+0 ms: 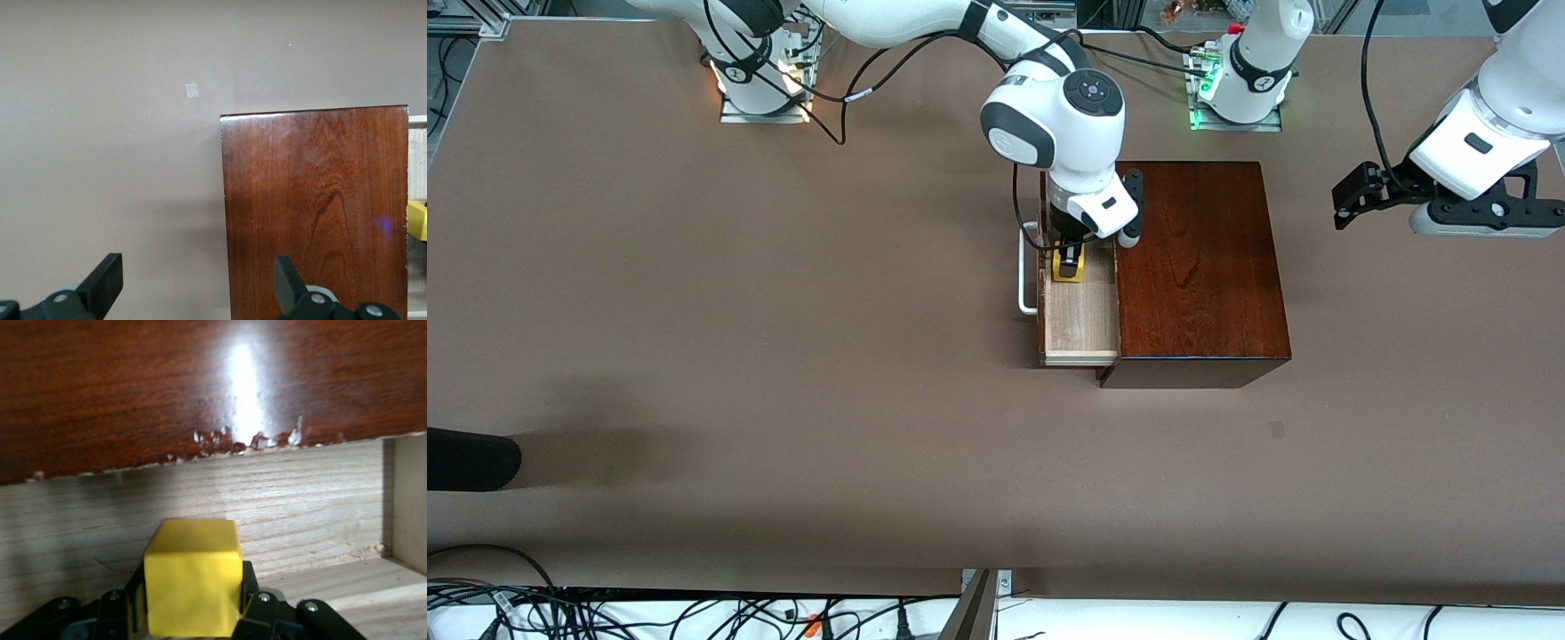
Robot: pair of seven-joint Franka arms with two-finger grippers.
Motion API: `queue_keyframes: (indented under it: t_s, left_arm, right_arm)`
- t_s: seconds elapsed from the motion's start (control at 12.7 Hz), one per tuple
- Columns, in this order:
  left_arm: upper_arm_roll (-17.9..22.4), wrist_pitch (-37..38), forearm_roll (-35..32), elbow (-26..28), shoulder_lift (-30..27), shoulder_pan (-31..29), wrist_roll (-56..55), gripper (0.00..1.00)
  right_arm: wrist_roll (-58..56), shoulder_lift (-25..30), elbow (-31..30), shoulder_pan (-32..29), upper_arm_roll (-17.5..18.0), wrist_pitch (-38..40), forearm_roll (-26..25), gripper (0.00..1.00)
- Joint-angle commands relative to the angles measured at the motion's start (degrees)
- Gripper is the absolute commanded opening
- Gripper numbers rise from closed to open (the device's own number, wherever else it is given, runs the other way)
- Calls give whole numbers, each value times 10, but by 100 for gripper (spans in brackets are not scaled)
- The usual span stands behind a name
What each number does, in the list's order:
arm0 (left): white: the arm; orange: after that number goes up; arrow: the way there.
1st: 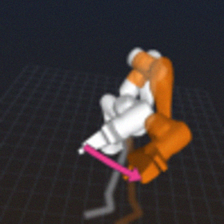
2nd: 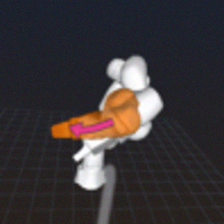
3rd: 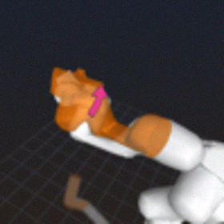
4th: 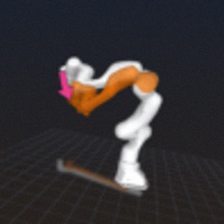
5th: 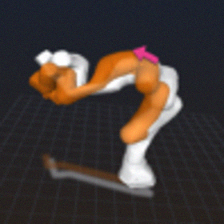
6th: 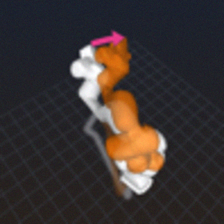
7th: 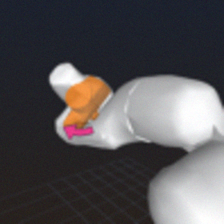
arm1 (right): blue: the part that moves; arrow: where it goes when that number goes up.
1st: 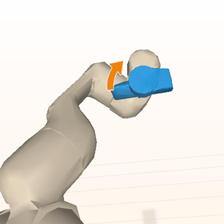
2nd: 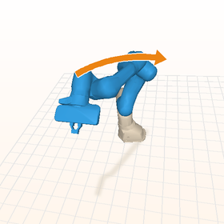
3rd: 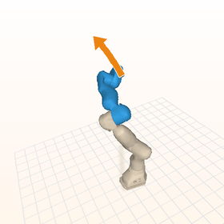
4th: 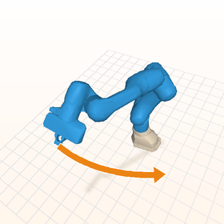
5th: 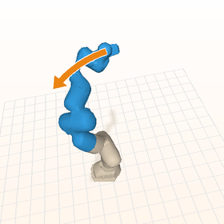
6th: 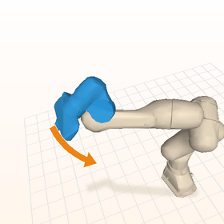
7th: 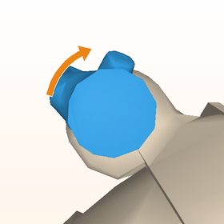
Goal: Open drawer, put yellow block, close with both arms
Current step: 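Carry the yellow cube with the right gripper over the open drawer, then lower the cube into the drawer and open the right gripper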
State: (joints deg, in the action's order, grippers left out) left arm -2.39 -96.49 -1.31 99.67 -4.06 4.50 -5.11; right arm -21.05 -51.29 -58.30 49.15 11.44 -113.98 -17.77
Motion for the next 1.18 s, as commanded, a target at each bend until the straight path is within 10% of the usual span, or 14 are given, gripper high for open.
queue_keyframes:
  t_s: [0.0,0.08,0.16,0.55,1.1]
  left_arm:
    - [-1,14,11,-13,0,1,4,100]
    - [-1,14,11,-13,0,2,4,100]
    - [-1,14,11,-13,0,2,3,100]
    - [-1,14,11,-13,0,2,4,100]
    - [-1,14,11,-13,0,2,4,100]
  right_arm:
    - [-14,-6,15,5,-4,11,-9,39]
    - [-14,-6,15,3,-4,13,-8,53]
    - [-8,-5,15,3,-3,13,-6,100]
    - [35,48,25,-17,-3,46,25,100]
    - [46,227,21,-277,-7,264,169,100]
